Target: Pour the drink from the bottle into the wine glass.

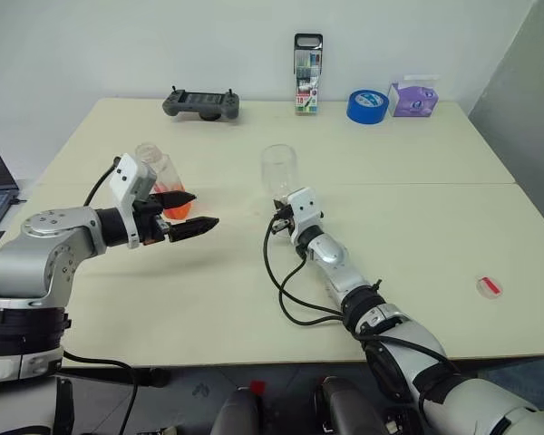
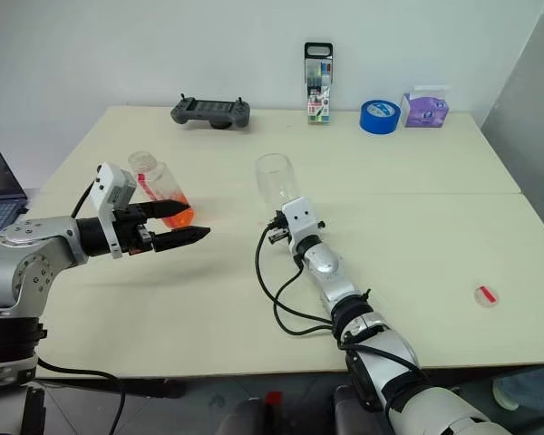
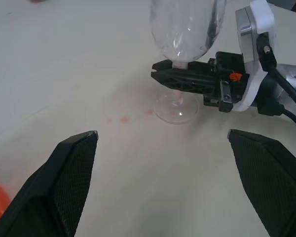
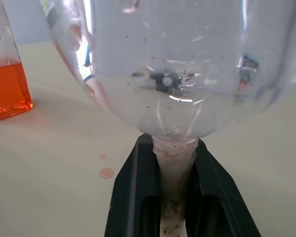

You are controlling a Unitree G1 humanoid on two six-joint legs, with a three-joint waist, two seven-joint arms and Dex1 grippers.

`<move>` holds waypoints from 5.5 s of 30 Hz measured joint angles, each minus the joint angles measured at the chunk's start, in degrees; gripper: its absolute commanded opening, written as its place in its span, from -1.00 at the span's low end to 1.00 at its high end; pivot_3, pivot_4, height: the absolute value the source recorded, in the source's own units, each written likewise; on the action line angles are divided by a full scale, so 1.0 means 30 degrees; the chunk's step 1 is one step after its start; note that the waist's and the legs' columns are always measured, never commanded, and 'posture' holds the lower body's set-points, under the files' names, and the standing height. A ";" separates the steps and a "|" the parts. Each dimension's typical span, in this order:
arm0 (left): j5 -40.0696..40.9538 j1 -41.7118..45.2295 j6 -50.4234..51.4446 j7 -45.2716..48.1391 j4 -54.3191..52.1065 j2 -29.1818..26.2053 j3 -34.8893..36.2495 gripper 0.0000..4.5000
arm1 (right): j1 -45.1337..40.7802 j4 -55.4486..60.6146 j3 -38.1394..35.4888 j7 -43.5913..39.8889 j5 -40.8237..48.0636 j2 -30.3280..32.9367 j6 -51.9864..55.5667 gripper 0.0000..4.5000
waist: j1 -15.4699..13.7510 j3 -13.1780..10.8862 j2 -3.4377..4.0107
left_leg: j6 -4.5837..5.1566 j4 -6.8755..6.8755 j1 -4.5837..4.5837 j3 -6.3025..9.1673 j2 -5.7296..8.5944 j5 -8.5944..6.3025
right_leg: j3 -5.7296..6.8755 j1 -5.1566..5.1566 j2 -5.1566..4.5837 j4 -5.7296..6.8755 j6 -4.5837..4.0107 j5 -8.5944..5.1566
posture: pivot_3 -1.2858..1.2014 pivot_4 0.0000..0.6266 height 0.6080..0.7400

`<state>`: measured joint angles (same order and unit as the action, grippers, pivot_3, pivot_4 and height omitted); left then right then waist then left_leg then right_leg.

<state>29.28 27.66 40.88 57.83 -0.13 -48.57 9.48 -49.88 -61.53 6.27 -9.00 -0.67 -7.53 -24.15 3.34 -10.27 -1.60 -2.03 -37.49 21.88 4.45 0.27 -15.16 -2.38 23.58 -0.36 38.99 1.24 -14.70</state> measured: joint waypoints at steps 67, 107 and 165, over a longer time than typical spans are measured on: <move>-0.0947 -0.3391 -0.5221 -0.6561 0.1903 0.3239 0.4717 1.00 | 0.4427 3.0974 -0.2900 -0.8413 0.6189 1.2131 2.8467 1.00 | -0.0137 -0.0018 -0.0001 | -0.0020 0.0150 0.0010 0.0021 0.0011 0.0016 | 0.0021 0.0056 -0.0096 -0.0022 0.0006 -0.0025 | 0.03 -0.52 1.00; -0.5647 0.5528 -1.4287 -1.0340 1.4279 0.6268 0.1600 1.00 | -0.5625 2.7148 -0.2408 -0.8753 1.2819 1.3707 3.4648 1.00 | -0.0537 -0.0013 -0.0020 | -0.0015 0.0111 0.0225 0.0004 0.0075 0.0018 | 0.0093 0.0207 -0.0180 -0.0024 0.0001 -0.0017 | 0.03 -0.52 1.00; -2.1931 1.5480 -3.0957 -1.5267 2.2689 0.5365 -1.0612 -0.25 | 1.4879 3.6733 -0.1840 -0.1705 0.8272 0.8585 2.0325 1.00 | -0.0504 -0.0038 -0.0021 | 0.0005 -0.0149 0.0318 -0.0029 0.0089 0.0013 | 0.0092 0.0164 -0.0015 0.0017 0.0087 -0.0031 | 0.03 -0.52 1.00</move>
<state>-36.52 74.10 -51.99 12.03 67.94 -32.47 -22.36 -5.25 48.67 0.75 -14.11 24.15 18.22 36.82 1.83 -10.38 -1.66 -2.02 -37.94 22.83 4.36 0.54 -15.12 -2.11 24.08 -0.40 39.04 1.50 -14.79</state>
